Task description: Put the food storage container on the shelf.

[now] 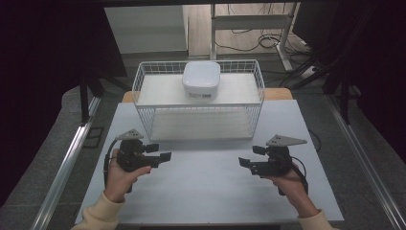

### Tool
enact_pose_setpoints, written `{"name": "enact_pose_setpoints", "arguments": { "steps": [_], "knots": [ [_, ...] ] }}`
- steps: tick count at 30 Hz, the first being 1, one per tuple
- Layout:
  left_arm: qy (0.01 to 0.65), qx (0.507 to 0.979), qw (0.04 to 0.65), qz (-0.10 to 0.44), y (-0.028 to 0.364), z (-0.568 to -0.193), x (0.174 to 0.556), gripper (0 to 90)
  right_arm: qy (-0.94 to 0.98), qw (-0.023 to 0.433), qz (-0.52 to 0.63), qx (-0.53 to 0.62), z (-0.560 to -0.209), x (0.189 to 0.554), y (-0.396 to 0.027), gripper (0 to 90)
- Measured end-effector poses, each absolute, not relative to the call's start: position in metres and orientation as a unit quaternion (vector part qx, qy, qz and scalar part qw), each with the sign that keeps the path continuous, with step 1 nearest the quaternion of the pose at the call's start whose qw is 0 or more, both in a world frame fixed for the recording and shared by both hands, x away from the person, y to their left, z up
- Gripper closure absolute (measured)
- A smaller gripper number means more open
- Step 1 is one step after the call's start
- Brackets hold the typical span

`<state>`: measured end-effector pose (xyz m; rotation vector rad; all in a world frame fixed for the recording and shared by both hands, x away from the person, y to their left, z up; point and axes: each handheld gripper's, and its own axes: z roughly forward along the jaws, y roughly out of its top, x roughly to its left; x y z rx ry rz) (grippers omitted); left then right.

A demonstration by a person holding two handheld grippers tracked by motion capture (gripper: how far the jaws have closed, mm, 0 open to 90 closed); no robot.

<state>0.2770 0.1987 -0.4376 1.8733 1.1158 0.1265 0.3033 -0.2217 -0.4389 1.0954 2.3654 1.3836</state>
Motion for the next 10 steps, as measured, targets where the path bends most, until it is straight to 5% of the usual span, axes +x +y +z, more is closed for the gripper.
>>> {"name": "enact_pose_setpoints", "arguments": {
  "steps": [10],
  "knots": [
    [0.456, 0.767, 0.448, 0.053, 0.1975, -0.4500, 0.2734, 30.4, 0.803, 0.119, 0.458, 0.363, -0.4485, 0.2947, -0.2246, 22.2]
  ]
}}
